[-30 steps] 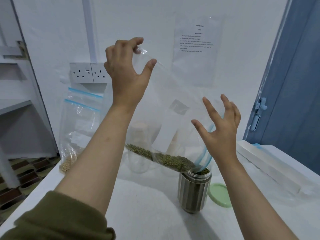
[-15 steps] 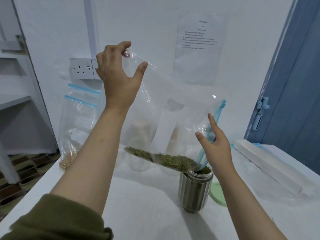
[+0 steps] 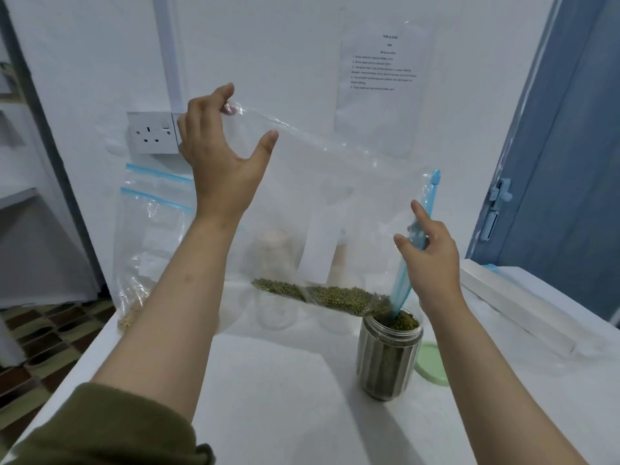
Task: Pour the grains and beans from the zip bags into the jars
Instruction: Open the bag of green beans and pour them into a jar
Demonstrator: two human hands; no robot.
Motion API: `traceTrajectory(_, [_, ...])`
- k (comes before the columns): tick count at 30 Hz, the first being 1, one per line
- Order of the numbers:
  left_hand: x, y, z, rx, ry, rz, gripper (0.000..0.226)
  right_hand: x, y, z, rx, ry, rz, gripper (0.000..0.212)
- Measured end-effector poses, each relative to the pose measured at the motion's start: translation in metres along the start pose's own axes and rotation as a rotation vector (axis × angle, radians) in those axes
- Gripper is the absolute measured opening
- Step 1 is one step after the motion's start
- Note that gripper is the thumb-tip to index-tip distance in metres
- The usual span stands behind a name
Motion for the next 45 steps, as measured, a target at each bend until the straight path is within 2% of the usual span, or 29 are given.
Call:
traceTrajectory(7, [0.033,0.014,0.023,0.041,0.101,0.016,0.071,0.019,-0.007,0.000,-0.027,0.038,0.014,0.058])
traceTrajectory(18, [0.098,0.043,0.058,0.070,0.291,0.102,0.076,0.055,-0.022,0.012,0.058,0.164,-0.004,0.069])
traceTrajectory(27, [0.198,0.079,0.075,0.058,0.673,0.170,0.083,0.080,-0.040,0.010,0.168,0.342,0.062,0.064])
traceTrajectory(30, [0.219,0.087,0.077,0.046,0.745,0.197,0.085,0.083,-0.042,0.006,0.220,0.407,0.083,0.063])
traceTrajectory(34, [0.228,0.091,0.072,-0.024,0.769,0.188,0.079,0.087,-0.043,0.006,0.250,0.460,0.086,0.063])
traceTrajectory(38, [0.229,0.092,0.066,-0.316,0.787,0.234,0.067,0.090,-0.042,0.008,0.207,0.466,0.108,0.064])
traceTrajectory(41, [0.229,0.088,0.067,-0.399,0.653,0.307,0.069,0.089,-0.040,0.007,0.175,0.448,0.145,0.064])
traceTrajectory(45, [0.215,0.074,0.062,-0.323,0.455,0.413,0.068,0.088,-0.036,0.007,0.168,0.433,0.167,0.064])
Point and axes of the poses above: each hand's wrist, its own x-axis away from the middle knuckle, its own y-axis out of the back of the hand, z = x × y, the point moved 3 cm from there along -x, towards the middle knuckle, and after that the axes turned 7 degrees about -y, right-handed, at the moved point
